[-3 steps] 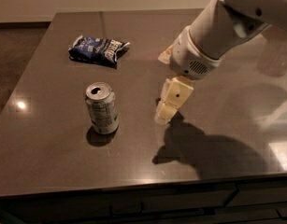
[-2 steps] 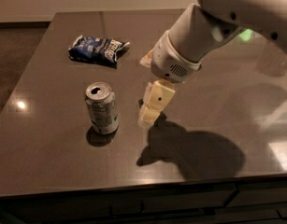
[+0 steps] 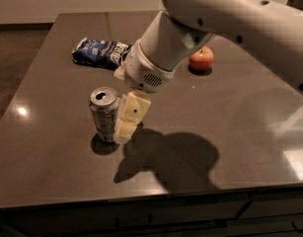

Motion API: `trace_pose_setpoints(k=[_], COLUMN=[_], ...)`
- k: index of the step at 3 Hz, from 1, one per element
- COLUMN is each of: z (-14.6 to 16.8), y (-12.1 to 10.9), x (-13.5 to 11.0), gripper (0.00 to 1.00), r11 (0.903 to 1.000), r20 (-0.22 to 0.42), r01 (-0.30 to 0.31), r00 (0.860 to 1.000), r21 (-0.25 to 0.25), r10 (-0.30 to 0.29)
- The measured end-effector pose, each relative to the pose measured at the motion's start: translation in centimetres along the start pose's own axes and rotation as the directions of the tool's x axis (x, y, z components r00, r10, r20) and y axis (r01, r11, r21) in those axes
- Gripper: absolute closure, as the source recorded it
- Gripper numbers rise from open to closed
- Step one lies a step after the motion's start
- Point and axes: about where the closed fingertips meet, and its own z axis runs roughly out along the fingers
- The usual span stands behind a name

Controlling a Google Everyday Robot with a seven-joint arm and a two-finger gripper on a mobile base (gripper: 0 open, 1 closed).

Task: Knock 7up can over

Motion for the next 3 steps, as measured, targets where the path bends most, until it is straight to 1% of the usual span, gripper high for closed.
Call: trace_pose_setpoints(k=[1, 2, 3], z=[1.2, 2.0, 2.2], y=[0.5, 0.6, 0.3], x=[-1.7, -2.5, -3.0], gripper=[0.00, 0.17, 0.48], r11=[0.9991, 0.9970, 0.9935], r20=[0.025, 0.044, 0.061], r01=[0.025, 0.006, -0.023], r00=[0.999, 0.999, 0.998], r21=[-0.035, -0.078, -0.111], r10=[-0.024, -0.002, 0.030])
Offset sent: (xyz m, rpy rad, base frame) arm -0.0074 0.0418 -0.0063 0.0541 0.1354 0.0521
